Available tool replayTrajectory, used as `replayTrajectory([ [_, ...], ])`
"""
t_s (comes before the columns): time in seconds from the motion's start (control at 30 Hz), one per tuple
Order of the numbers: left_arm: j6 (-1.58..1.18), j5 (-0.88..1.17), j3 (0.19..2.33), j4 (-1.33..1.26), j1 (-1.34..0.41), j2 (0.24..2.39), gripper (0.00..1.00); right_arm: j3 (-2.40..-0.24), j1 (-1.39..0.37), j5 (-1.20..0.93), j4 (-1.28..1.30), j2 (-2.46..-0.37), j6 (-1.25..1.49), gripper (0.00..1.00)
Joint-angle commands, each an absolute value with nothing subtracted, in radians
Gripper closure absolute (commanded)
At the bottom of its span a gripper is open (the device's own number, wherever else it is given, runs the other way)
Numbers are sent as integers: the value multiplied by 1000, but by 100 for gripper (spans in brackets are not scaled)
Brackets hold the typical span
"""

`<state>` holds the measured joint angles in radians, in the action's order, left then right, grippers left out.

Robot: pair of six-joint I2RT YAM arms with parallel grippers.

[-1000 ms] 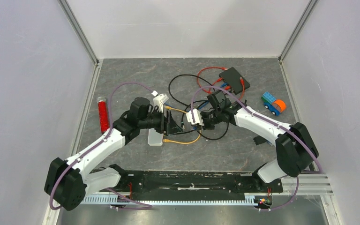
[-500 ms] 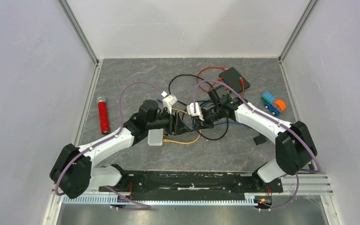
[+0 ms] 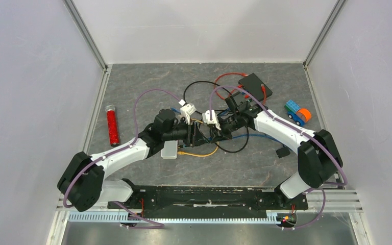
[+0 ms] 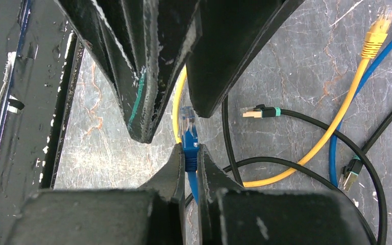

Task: Insert the plug into the switch port
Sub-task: Pick up the connector from the center of the board.

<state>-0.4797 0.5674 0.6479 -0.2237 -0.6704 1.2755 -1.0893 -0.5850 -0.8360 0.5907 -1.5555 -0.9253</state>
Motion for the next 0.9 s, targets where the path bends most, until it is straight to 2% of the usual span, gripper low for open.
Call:
replayTrajectory([
  [0.0, -462, 574, 643, -284, -680, 1289, 50, -1137, -581, -871, 601, -1560, -904, 100],
  [0.2, -462, 580, 635, -298, -680, 1288, 57, -1142, -581, -870, 603, -1563, -888, 100],
  [0.3, -468, 579, 635, -293, -680, 1285, 73, -1148, -581, -865, 602, -1566, -876, 98],
  [0.37, -475, 578, 634, -289, -680, 1281, 80, -1154, -582, -854, 598, -1568, -866, 95],
  [0.4, -477, 578, 634, -285, -680, 1279, 82, -1157, -581, -844, 596, -1568, -861, 92],
  [0.47, -484, 568, 635, -272, -680, 1272, 87, -1153, -581, -810, 573, -1561, -846, 78],
  [0.53, -497, 545, 639, -249, -680, 1264, 90, -1131, -581, -771, 537, -1544, -838, 74],
  [0.63, -545, 510, 642, -226, -680, 1245, 93, -1070, -581, -709, 443, -1488, -819, 58],
  [0.87, -733, 374, 640, -156, -675, 1174, 92, -847, -582, -575, 106, -1291, -764, 49],
])
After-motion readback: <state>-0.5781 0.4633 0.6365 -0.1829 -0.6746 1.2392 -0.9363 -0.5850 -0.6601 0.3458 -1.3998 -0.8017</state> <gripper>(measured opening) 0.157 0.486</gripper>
